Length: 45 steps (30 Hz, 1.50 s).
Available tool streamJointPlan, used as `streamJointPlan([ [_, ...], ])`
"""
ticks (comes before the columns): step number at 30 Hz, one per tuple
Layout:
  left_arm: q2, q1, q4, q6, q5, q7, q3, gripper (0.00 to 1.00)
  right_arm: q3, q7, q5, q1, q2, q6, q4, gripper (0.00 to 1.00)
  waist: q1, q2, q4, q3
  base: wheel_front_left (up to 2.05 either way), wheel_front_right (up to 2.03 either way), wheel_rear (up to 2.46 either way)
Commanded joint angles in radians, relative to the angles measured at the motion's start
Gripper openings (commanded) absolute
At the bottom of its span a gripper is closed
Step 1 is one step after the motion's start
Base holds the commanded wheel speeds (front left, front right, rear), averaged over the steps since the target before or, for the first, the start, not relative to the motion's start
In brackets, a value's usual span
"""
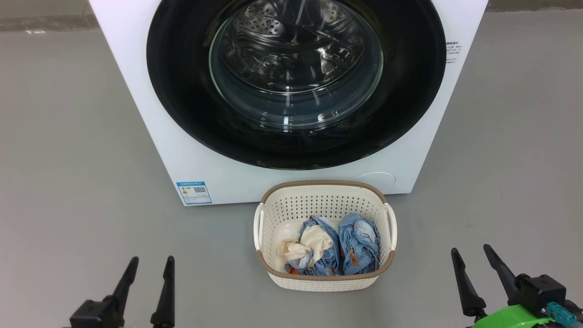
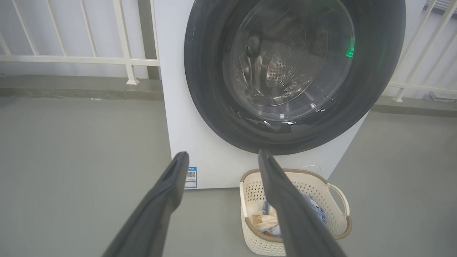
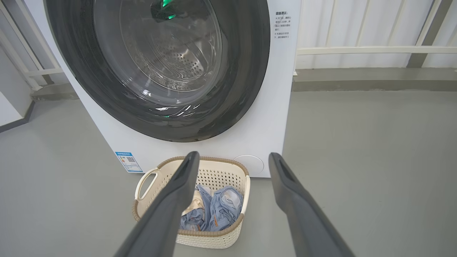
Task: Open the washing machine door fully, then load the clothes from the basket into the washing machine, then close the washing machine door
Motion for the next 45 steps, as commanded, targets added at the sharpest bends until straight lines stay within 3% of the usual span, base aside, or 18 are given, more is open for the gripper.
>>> streamJointPlan([
  [1,0.019,-0.014,-0.012,-0.002,0.015,-0.013,0.034,1.00,0.017,-0.013,-0.007,-0.007,-0.008,0.002,-0.025,1.00,0.0000,0.0000,0.000,0.000,0.02,0.02,-0.04],
  [12,0.026,-0.023,-0.017,-0.002,0.022,-0.013,0.031,1.00,0.010,-0.013,-0.008,-0.010,-0.003,0.002,-0.031,1.00,0.0000,0.0000,0.000,0.010,0.49,0.49,-0.99],
  [45,0.024,-0.011,-0.056,-0.002,-0.010,-0.013,0.036,1.00,0.025,-0.013,0.000,-0.012,-0.005,0.002,-0.018,1.00,0.0000,0.0000,-0.002,0.002,1.07,1.07,-2.14],
])
